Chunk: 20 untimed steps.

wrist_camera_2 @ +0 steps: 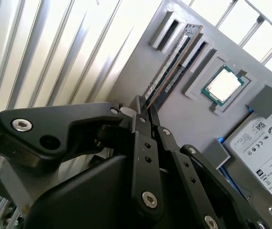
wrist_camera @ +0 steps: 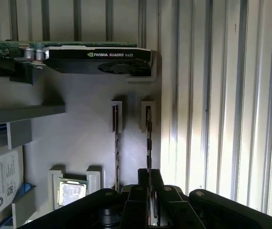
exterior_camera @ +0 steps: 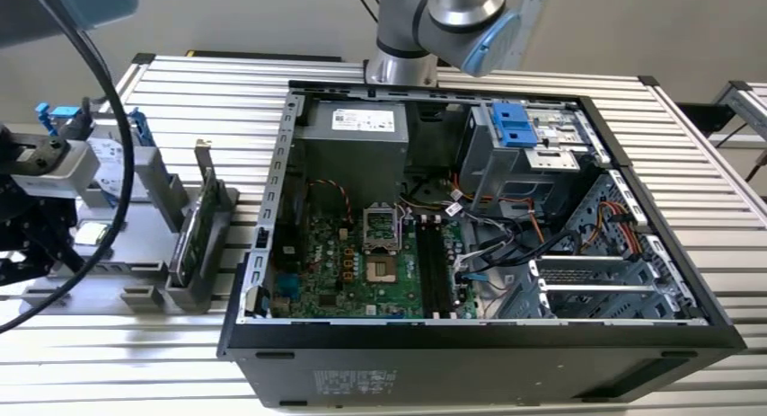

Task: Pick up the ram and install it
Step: 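Pick up the ram and move it above insertion slot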

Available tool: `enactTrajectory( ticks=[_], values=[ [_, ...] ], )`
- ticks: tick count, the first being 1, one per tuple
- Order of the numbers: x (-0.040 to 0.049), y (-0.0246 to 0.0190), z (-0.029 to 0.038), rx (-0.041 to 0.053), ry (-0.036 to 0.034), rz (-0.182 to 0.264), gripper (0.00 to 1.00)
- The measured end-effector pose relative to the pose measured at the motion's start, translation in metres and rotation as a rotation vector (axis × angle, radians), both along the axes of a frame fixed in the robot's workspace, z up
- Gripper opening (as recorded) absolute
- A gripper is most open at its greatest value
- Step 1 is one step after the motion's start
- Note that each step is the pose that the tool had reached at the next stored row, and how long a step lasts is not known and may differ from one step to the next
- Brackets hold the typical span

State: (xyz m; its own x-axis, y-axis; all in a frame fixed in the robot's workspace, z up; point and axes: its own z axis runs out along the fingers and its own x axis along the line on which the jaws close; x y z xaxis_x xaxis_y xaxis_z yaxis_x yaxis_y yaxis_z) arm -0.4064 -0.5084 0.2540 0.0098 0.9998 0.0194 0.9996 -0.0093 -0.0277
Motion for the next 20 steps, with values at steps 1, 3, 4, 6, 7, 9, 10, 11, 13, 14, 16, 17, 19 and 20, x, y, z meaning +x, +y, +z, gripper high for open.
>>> enactTrajectory(
  ticks=[1, 3, 4, 6, 7, 9, 10, 11, 13, 14, 16, 17, 19, 20],
  values=[
    [0.0000, 0.0000, 0.0007, -0.0001, 0.0001, 0.000, 0.00],
    [0.0000, 0.0000, 0.0018, 0.0000, 0.0001, 0.000, 0.00],
    [0.0000, 0.0000, 0.0023, 0.0000, 0.0000, 0.000, 0.00],
    [0.0000, 0.0000, 0.0032, 0.0000, 0.0000, 0.000, 0.00],
    [0.0000, 0.0000, 0.0037, 0.0000, 0.0000, 0.000, 0.00],
    [0.0000, 0.0000, 0.0047, -0.0001, 0.0001, 0.000, 0.00],
    [0.0000, 0.0000, 0.0056, 0.0000, 0.0001, 0.000, 0.00],
    [0.0000, 0.0000, 0.0062, -0.0001, 0.0001, 0.000, 0.00],
    [0.0000, 0.0000, 0.0075, -0.0001, 0.0001, 0.000, 0.00],
    [0.0000, 0.0000, 0.0082, -0.0001, 0.0001, 0.000, 0.00],
    [0.0000, 0.0000, 0.0094, 0.0000, 0.0000, 0.000, 0.00],
    [0.0000, 0.0000, 0.0101, 0.0000, 0.0001, 0.000, 0.00],
    [0.0000, 0.0000, 0.0112, 0.0000, 0.0000, 0.000, 0.00],
    [0.0000, 0.0000, 0.0118, 0.0000, 0.0001, 0.000, 0.00]
  ],
)
